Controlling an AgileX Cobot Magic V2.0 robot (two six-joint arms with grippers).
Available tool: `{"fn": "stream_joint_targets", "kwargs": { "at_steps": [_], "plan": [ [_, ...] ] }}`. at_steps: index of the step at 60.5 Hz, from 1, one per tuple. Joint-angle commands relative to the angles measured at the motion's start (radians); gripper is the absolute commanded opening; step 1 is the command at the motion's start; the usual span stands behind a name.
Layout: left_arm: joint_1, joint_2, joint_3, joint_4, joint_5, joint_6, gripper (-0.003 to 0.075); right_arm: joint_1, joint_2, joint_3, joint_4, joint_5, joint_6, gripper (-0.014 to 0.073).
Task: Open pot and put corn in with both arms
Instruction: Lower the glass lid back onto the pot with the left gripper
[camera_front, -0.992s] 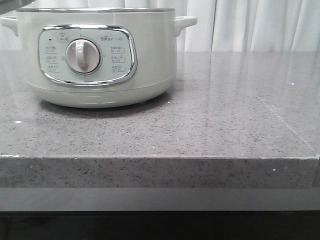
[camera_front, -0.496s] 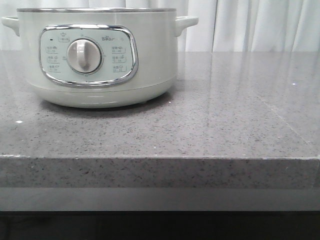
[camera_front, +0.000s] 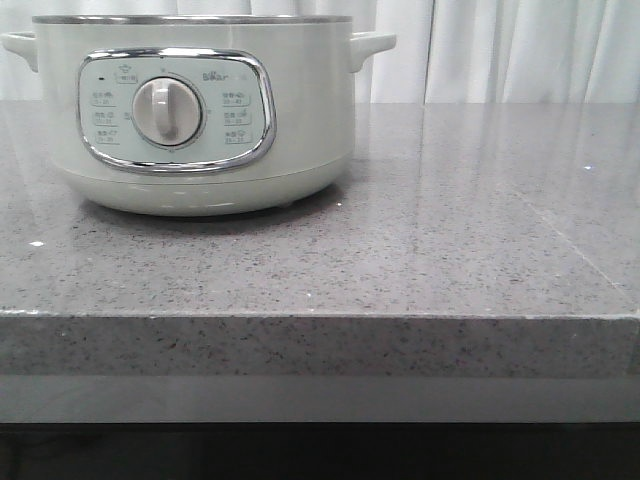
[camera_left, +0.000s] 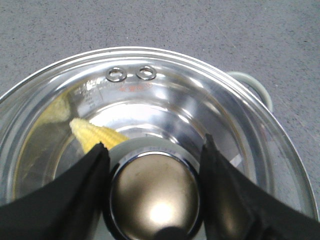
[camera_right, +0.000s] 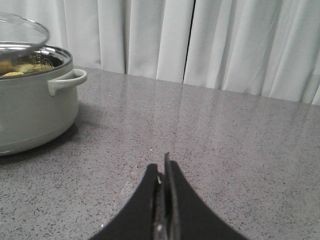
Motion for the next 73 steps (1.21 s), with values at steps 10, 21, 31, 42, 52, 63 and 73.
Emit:
{"fn": "stream_joint_targets", "kwargs": {
  "at_steps": [10, 21, 31, 42, 52, 63, 73],
  "plan": [
    [-0.004, 0.06, -0.135, -0.017, -0.101, 0.004, 0.0124, 0.002, 0.01, -0.023, 0.001, -0.072, -0.01, -0.0064],
    [-0.004, 0.078, -0.136, -0.017, -0.104, 0.004, 0.0124, 0.002, 0.01, -0.023, 0.001, -0.071, -0.01, -0.0064],
    [-0.004, 0.078, -0.136, -0.013, -0.095, 0.004, 0.0124, 0.002, 0.01, -0.023, 0.001, -0.068, -0.01, -0.0064],
    [0.024, 0.078, -0.136, -0.051, -0.099, -0.055, 0.0124, 0.002, 0.01, -0.023, 0.001, -0.066, -0.01, -0.0064],
    [0.1, 0.078, -0.134, -0.19, -0.076, -0.048, 0.0124, 0.002, 0.01, -0.023, 0.001, -0.066, -0.01, -0.0064],
    [0.109, 0.078, -0.134, -0.19, -0.058, -0.012, 0.0124, 0.002, 0.01, -0.023, 0.001, -0.066, -0.01, -0.0064],
    [0.096, 0.078, -0.134, -0.17, -0.048, 0.01, 0.0124, 0.002, 0.01, -0.023, 0.001, -0.066, -0.01, -0.0064]
  ]
}}
